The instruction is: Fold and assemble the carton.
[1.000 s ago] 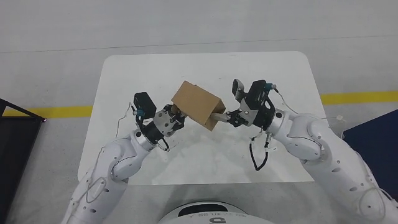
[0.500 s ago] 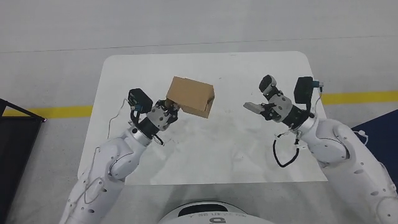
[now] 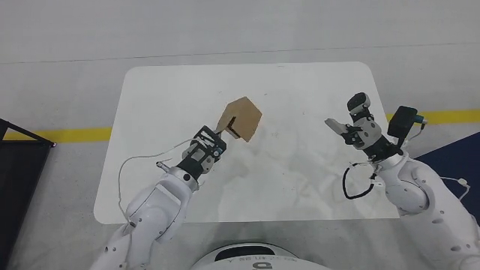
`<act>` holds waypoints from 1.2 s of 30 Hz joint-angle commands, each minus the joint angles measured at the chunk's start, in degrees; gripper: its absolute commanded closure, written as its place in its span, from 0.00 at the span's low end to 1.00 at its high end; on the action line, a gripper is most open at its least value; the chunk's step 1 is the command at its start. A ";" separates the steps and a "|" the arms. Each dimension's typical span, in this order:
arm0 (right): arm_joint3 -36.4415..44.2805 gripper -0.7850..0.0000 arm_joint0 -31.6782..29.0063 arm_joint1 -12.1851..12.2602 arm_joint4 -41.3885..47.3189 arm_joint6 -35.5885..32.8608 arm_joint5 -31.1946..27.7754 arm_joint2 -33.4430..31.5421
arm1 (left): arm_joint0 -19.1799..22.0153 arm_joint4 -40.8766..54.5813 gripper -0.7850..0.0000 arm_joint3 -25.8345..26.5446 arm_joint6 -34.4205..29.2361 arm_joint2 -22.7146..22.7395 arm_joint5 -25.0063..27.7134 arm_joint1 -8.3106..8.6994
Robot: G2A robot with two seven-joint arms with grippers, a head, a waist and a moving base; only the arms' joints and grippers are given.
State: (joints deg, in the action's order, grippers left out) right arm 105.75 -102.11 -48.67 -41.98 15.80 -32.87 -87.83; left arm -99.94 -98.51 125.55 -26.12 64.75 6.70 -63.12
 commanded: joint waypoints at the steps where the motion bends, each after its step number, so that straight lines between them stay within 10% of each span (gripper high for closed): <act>1: -0.02 0.00 0.37 -0.15 0.02 -0.63 -0.27 0.30 | 0.04 0.22 1.00 -0.06 0.26 0.06 -0.10 0.00; 14: -0.02 0.00 0.37 -0.15 0.02 -0.63 -0.27 0.30 | -0.22 2.04 1.00 -0.34 0.57 0.08 -1.09 -0.16; 27: -0.02 0.00 0.37 -0.15 0.02 -0.63 -0.27 0.30 | -2.60 25.48 1.00 7.84 -23.76 -1.44 -15.63 -2.08; 36: -0.02 0.00 0.37 -0.15 0.02 -0.63 -0.27 0.30 | -1.13 43.02 1.00 7.26 -27.93 -1.17 -18.08 -2.88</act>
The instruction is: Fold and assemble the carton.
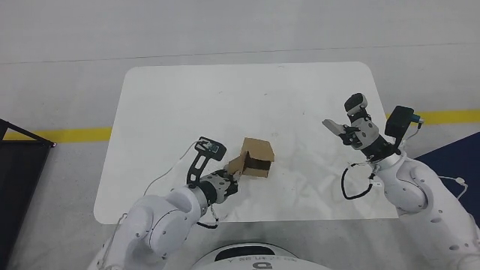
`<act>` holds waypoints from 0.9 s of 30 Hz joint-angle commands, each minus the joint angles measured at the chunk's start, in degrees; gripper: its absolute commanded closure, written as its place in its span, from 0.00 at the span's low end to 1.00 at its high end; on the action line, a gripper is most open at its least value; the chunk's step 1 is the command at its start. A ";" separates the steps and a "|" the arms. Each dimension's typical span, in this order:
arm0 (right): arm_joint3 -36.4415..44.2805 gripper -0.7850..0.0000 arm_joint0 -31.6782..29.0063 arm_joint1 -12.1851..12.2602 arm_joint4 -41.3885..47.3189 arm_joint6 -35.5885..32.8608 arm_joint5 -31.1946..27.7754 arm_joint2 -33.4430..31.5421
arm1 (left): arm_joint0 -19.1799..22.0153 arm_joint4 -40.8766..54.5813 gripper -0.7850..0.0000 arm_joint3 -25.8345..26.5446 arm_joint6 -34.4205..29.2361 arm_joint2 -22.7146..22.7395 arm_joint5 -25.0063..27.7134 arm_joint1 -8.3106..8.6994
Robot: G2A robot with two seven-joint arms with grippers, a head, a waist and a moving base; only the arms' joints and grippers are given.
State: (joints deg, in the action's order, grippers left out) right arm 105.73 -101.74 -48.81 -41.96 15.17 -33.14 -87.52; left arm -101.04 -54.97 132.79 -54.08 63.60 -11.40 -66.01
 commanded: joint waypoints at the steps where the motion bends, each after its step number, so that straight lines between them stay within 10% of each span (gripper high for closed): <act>1: 0.00 0.00 0.00 0.00 0.00 0.00 0.00 0.00 | -0.04 -0.52 1.00 0.02 0.03 -0.03 0.02 0.01; 11: 0.00 0.00 0.00 0.00 0.00 0.00 0.00 0.00 | -0.08 -0.16 1.00 -0.04 0.27 -0.09 0.05 -0.01; 27: 0.00 0.00 0.00 0.00 0.00 0.00 0.00 0.00 | 6.17 34.56 1.00 -7.43 -3.71 4.88 -13.34 -1.19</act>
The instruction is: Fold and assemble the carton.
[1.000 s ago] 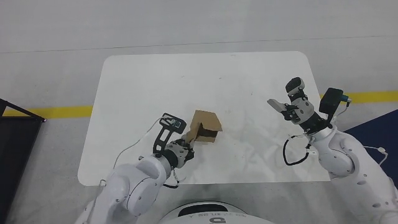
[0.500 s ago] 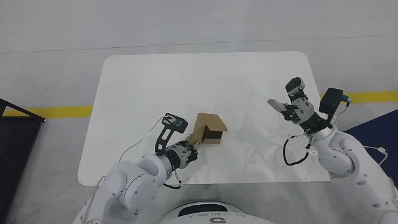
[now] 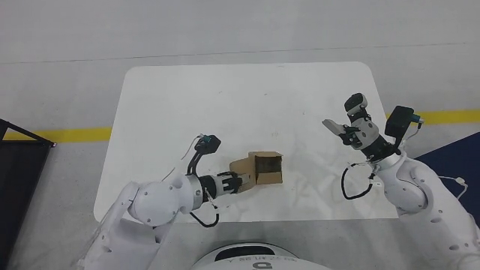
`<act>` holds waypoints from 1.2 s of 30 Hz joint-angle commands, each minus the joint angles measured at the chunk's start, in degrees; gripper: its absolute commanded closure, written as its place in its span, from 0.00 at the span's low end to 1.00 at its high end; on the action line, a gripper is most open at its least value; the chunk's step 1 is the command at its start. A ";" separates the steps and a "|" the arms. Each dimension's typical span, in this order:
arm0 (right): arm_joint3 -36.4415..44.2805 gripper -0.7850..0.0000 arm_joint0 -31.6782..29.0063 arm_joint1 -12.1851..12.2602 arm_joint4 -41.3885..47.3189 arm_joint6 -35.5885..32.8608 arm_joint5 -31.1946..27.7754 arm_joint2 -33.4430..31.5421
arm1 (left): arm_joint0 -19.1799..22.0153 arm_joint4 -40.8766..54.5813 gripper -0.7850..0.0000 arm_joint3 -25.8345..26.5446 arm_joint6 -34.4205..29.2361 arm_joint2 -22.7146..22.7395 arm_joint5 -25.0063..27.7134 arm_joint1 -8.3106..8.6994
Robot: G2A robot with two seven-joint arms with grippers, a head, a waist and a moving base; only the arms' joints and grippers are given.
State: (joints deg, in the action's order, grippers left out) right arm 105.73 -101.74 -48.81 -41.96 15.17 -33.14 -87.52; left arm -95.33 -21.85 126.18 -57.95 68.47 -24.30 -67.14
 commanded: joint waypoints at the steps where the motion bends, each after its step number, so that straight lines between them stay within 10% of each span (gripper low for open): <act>1: 0.00 0.00 0.00 0.00 0.00 0.00 0.00 0.00 | 0.93 2.46 1.00 -1.74 0.59 0.15 -1.06 -0.11; 19: 0.51 0.00 0.54 -0.11 -1.24 -1.68 -0.64 0.05 | 5.06 9.11 1.00 -10.13 2.10 -0.97 -2.45 0.22; 36: 1.51 0.00 3.05 -0.72 -30.71 -4.46 -4.85 7.38 | 5.97 13.38 1.00 -11.05 2.27 -1.49 -3.47 0.93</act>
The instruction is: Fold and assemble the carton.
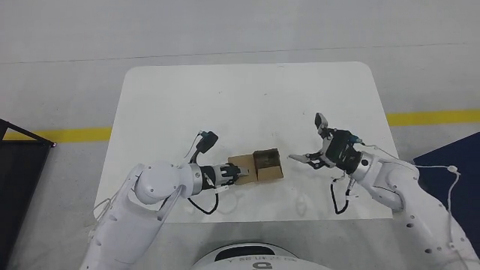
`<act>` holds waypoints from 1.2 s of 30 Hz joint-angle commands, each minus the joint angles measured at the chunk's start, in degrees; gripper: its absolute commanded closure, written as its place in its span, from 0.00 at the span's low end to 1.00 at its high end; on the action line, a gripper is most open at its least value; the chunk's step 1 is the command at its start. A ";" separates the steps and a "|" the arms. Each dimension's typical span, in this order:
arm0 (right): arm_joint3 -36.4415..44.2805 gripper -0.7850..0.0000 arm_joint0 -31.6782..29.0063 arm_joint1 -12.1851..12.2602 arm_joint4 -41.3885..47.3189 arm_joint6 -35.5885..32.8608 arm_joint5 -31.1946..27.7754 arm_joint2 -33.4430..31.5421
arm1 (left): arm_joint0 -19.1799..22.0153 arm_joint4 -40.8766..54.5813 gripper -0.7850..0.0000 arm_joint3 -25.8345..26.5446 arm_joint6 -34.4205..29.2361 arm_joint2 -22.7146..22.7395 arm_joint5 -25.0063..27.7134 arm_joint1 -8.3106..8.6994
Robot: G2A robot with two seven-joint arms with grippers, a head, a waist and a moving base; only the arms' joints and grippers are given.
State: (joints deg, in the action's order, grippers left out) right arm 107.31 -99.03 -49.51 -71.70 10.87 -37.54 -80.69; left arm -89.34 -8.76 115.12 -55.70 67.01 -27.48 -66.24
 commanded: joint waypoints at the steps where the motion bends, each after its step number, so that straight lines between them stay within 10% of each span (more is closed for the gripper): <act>1: -0.18 0.00 0.70 -0.08 -2.26 -0.45 -0.32 1.04 | 0.02 0.49 1.00 0.05 0.09 -0.03 -0.47 0.08; 36: -3.94 0.00 7.60 -2.19 -15.36 -7.32 3.50 12.06 | 0.94 6.08 1.00 -1.50 1.72 -0.86 -0.37 1.76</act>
State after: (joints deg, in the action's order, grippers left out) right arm 103.43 -91.51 -51.68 -87.02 3.64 -34.02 -68.68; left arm -88.41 -2.74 113.61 -54.05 66.18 -27.85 -64.52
